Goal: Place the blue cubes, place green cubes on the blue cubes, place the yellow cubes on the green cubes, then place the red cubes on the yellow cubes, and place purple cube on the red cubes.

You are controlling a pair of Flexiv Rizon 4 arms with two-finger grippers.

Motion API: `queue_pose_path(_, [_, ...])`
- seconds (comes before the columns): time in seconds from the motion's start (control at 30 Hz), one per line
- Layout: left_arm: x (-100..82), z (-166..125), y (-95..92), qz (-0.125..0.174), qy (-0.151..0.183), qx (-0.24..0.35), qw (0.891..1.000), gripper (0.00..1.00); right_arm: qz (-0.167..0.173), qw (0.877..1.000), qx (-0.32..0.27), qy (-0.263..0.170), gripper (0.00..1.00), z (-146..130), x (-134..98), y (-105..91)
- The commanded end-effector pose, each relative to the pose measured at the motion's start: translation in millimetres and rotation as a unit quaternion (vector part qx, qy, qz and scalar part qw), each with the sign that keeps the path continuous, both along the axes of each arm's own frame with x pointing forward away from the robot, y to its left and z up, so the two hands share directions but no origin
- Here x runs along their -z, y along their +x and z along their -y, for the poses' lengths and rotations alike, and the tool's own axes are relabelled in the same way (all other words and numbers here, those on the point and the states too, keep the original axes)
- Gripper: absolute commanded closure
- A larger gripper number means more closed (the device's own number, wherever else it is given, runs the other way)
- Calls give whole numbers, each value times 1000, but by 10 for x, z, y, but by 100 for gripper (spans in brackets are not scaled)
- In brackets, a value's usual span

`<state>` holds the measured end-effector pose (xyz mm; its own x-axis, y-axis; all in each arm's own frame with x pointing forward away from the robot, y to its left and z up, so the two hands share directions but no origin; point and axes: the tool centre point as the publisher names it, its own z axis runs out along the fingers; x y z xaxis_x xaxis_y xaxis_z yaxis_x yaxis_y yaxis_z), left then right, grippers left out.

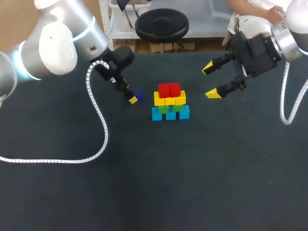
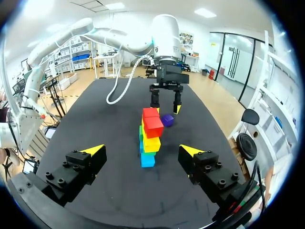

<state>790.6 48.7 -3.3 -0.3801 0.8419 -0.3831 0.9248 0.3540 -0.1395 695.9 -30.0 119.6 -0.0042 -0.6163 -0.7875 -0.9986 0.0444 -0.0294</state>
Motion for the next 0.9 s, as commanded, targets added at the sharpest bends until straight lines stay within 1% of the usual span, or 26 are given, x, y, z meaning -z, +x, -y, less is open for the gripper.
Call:
queue_pose_path(0.03, [-89,47,45,16,6,47,999,0,1,1000,1,0,0,1,0,-8])
queue_pose_path(0.1, [-141,71,74,24,14,75,997,0,1,1000,1,0,0,1,0,-8])
queue_pose_path(0.17, [-165,77,101,24,19,92,995,0,1,1000,1,0,0,1,0,-8])
queue_pose_path(0.27, [-160,94,135,12,28,110,994,0,1,1000,1,0,0,1,0,-8])
queue_pose_path(0.4, [-97,98,169,-18,25,100,995,0,1,1000,1,0,0,1,0,-8])
queue_pose_path(0.5, [-70,112,177,-29,26,97,995,0,1,1000,1,0,0,1,0,-8])
queue_pose_path(0.7, [-16,119,202,-32,26,97,994,0,1,1000,1,0,0,1,0,-8])
queue_pose_path(0.77, [2,120,225,-37,34,100,994,0,1,1000,1,0,0,1,0,-8])
queue_pose_path(0.9, [10,113,269,-39,39,100,993,0,1,1000,1,0,0,1,0,-8])
